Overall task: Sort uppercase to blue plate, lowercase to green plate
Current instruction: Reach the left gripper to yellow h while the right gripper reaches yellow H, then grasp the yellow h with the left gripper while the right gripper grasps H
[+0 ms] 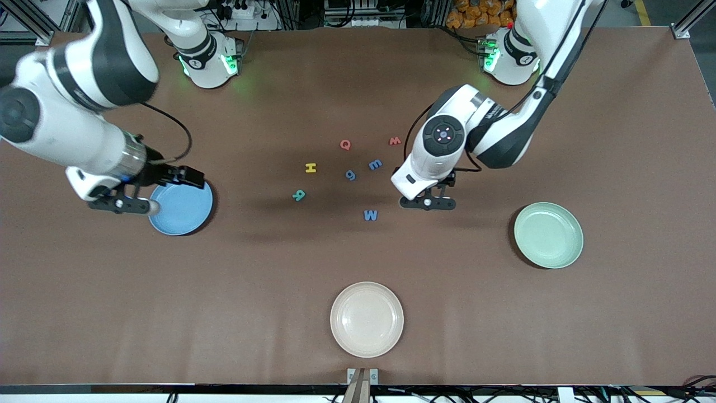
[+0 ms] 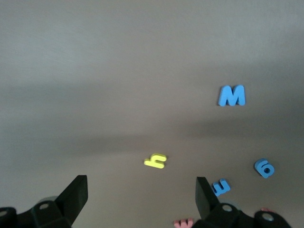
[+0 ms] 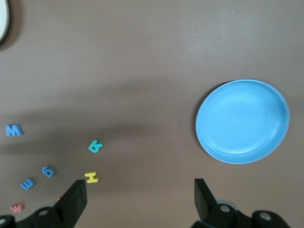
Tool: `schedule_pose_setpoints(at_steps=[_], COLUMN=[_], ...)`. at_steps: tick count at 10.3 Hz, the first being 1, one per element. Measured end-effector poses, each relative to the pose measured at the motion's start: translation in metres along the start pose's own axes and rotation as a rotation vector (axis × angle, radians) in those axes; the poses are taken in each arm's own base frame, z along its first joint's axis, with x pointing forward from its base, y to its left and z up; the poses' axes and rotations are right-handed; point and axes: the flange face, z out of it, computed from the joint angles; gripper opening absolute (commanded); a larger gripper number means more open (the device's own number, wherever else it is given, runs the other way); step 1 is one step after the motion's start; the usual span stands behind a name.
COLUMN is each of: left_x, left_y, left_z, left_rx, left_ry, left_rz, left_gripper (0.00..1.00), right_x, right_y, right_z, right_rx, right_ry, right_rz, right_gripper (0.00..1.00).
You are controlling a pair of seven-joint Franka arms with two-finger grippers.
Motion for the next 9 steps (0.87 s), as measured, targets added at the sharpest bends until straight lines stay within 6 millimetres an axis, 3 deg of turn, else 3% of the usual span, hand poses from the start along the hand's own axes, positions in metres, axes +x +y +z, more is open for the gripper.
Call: schedule_pose_setpoints(at_steps=[2, 4, 6, 9], left_x=[-0.021, -0.038, -0.051, -0.056], left_y=[0.008, 0.014, 0.016, 0.015], left_z=[0.045, 0.075, 0.100, 0.118], left_rx=[0.023, 0.042, 0.053, 0.061], left_ry=[0.009, 0.034, 0.066, 0.061], left_rz=[0.053, 0.106, 0.133, 0.120], left_gripper=[1.00, 1.00, 1.00, 0.94], right_x=[0.020, 0.027, 0.012, -0.024], right_y=[-0.019, -0.052, -0.100, -0.163], right_z=[0.050, 0.100, 0.138, 0.185], right_rx=[0.027, 0.040, -0.025, -0.077], right_ry=[-0.009, -0.024, -0.019, -0.032], right_rz=[-0.027, -0.051, -0.054, -0.031], right_gripper=[1.00, 0.98, 0.98, 0.98])
